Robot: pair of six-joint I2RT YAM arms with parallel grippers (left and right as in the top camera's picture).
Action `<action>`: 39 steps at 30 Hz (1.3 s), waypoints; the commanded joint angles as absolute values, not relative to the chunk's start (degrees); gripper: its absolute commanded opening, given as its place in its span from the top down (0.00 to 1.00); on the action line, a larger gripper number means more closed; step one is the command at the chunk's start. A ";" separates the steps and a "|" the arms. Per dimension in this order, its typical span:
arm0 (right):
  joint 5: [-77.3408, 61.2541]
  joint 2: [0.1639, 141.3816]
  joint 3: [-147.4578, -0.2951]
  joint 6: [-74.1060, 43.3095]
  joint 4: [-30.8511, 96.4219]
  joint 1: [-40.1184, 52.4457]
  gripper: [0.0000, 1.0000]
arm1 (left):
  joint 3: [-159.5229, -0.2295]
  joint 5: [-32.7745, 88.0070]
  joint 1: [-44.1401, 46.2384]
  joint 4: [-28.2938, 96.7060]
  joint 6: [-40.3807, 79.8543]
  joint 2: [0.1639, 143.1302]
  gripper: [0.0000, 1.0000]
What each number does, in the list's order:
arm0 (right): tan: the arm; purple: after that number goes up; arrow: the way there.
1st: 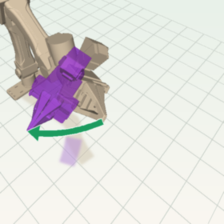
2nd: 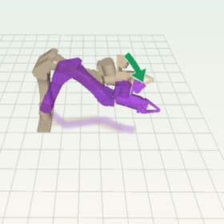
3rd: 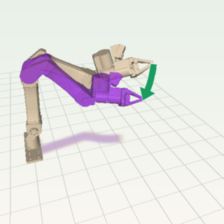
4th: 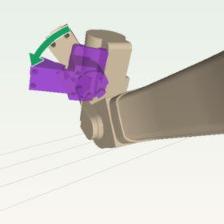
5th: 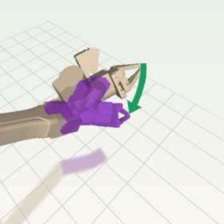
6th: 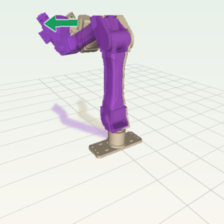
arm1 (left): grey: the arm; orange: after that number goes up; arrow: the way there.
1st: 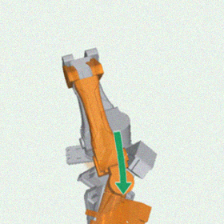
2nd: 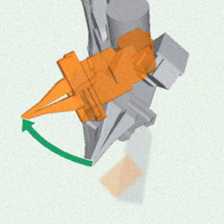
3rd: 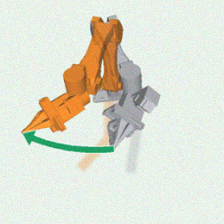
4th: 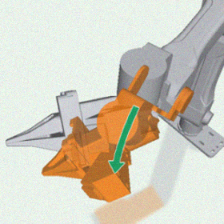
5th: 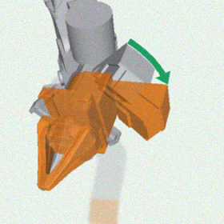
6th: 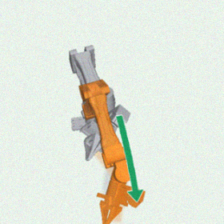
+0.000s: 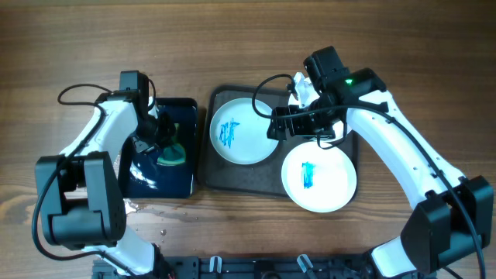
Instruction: Clean dirty plates on tray and stack at the side
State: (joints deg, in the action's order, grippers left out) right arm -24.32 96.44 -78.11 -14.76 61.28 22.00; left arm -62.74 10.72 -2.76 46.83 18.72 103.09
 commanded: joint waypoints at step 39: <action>-23.75 97.30 -77.87 -15.00 59.24 22.35 0.00 | -68.69 -38.50 18.48 57.89 36.75 89.58 0.96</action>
State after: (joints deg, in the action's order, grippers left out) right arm -24.32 96.47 -78.11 -14.79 59.16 22.00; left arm -67.53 -35.77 18.39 57.89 35.29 90.72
